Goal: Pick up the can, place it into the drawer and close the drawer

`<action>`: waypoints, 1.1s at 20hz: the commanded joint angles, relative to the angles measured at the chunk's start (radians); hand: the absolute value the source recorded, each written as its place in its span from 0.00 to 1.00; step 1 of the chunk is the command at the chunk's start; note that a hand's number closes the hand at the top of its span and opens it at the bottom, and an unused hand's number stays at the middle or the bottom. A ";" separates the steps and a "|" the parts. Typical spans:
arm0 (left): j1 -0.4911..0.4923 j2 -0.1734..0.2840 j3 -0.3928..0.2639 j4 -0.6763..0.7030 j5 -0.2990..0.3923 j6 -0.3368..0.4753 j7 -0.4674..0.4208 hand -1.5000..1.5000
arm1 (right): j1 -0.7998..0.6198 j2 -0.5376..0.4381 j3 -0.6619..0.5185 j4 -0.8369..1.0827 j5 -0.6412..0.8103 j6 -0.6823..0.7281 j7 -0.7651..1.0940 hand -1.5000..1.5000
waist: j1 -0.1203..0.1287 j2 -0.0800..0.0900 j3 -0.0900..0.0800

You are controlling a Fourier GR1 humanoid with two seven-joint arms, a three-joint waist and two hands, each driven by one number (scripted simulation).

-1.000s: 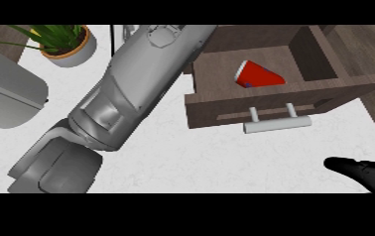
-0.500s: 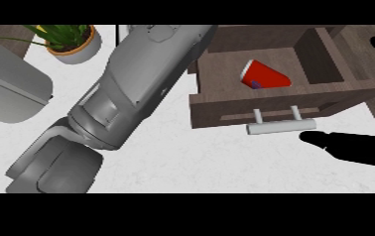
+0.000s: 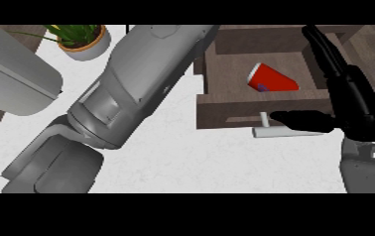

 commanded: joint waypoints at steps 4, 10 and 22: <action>-0.035 0.020 0.013 0.032 -0.011 -0.065 0.024 0.00 | -0.095 0.026 0.085 0.300 0.209 -0.118 -0.076 0.00 | 0.036 -0.005 0.000; -0.002 0.038 0.048 0.008 -0.003 -0.046 0.019 0.00 | -0.226 0.076 0.085 0.577 0.310 -0.256 -0.142 0.00 | 0.051 -0.010 -0.001; 0.113 0.120 0.016 -0.144 -0.043 -0.082 0.106 0.00 | -0.523 0.131 -0.026 1.071 0.430 -0.540 -0.142 0.00 | 0.099 -0.016 -0.001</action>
